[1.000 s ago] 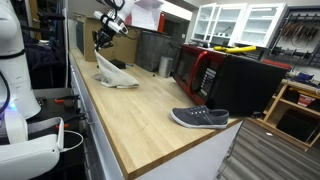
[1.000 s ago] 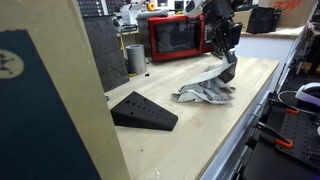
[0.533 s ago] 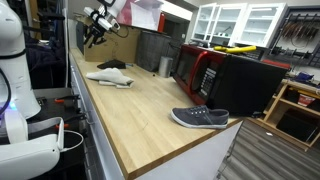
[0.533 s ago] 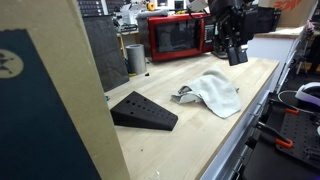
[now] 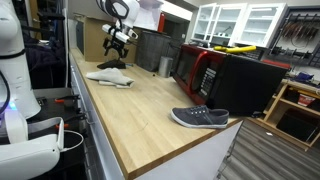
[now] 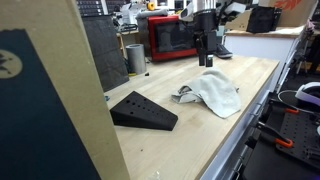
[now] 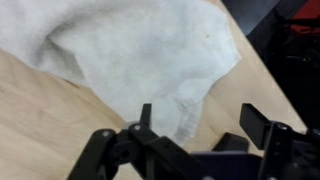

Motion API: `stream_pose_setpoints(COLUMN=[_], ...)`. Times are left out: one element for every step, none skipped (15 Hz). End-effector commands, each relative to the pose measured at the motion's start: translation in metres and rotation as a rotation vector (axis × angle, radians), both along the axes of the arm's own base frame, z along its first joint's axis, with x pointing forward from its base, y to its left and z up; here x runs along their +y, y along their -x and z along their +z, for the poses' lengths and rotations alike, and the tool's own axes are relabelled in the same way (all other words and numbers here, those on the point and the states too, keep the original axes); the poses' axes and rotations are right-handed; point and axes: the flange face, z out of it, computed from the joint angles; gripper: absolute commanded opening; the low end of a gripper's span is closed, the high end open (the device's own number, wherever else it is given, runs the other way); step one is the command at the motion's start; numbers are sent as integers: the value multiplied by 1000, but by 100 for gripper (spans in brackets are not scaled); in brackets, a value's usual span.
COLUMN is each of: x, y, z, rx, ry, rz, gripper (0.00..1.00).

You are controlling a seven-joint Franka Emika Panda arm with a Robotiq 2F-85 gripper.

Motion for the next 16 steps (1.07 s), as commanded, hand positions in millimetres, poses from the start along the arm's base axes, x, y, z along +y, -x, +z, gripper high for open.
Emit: stream_pose_setpoints(x=[-9,-9,-5,2,9,19,28,38,45,53,58,62,64,66,67,68], y=[-59,-68,-74,-80,-84,-85,-85,-81,-79,-76,-74,-73,-73,-74,-75,-76], z=[-50,-62,-69,-74,-80,-78,-80,-77,-76,-76,-76,-77,-77,-78,-80,-83], rx=[24,43,73,102,137,172,205,241,269,296,317,332,340,342,339,332], ry=[106,129,139,143,142,138,135,144,158,176,210,242,272,297,313,327], rz=[-129,-159,-172,-181,-181,-169,-152,-128,-102,-70,-51,-25,4,23,49,68], gripper=[100,100,100,100,100,100,100,100,100,100,90,99,97,100,100,89])
